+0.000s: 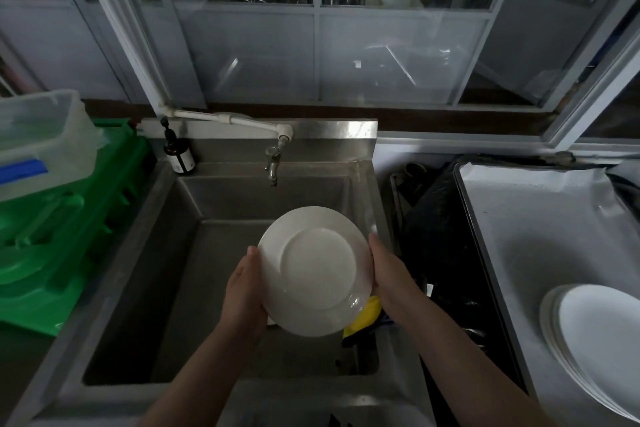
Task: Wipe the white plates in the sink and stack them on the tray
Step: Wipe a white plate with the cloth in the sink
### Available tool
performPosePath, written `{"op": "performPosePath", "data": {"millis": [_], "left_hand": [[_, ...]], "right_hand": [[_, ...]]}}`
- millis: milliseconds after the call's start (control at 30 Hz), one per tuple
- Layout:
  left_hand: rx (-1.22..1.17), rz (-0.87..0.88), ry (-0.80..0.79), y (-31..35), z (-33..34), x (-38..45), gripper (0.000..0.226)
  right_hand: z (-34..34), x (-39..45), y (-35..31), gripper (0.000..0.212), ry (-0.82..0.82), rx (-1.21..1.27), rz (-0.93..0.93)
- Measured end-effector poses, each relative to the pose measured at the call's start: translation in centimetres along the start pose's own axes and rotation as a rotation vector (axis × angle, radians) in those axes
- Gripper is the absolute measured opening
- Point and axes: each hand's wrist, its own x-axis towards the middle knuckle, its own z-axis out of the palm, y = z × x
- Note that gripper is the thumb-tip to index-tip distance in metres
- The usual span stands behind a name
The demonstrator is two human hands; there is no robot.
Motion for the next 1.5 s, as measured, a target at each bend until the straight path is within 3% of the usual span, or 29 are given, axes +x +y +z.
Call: {"op": "performPosePath", "data": {"millis": [267,367,500,600,633,700,867,1000,1300,1500], "left_hand": [[0.13,0.064,0.055,0.0,0.9,0.6,0.038],[0.08,0.001,0.112,0.4,1.5,0.7,0.04],[-0.028,-0.043,0.051,0.5,1.7,1.1,0.055],[-0.088,-0.033,-0.015,1.0,1.5,1.1,0.057],[-0.06,-0.035,-0.047,1.1,1.5,1.2,0.055],[-0.003,-0.066,-0.141,1.0,1.7,1.3,0.059],[0.056,0.015,-0.139,0.8,2.0,0.8,0.057],[0.108,0.009,-0.138,1.2,2.2,0.2,0.064],[0.167,-0.073,-0.176,1.4,1.3,-0.5,0.044],[0.232,-0.094,-0.259,0.7,1.8,-1.1,0.043]], "right_hand": [[0.0,-0.4,0.0,0.047,-0.013,0.425,0.079],[-0.1,-0.4,0.3,0.049,-0.02,0.515,0.017],[0.1,-0.8,0.2,0.05,0.003,0.619,-0.091],[-0.6,-1.1,-0.3,0.022,-0.035,0.587,-0.14],[-0.7,-1.0,-0.2,0.033,-0.047,0.557,-0.155],[-0.7,-1.4,-0.2,0.033,-0.075,0.474,-0.186],[-1.2,-1.6,0.7,0.039,-0.029,0.537,-0.203],[-1.1,-2.5,1.0,0.023,-0.033,0.517,-0.219],[-1.1,-4.3,3.2,0.038,0.126,0.374,-0.318],[-1.3,-6.6,5.2,0.031,0.316,0.337,-0.349]]}}
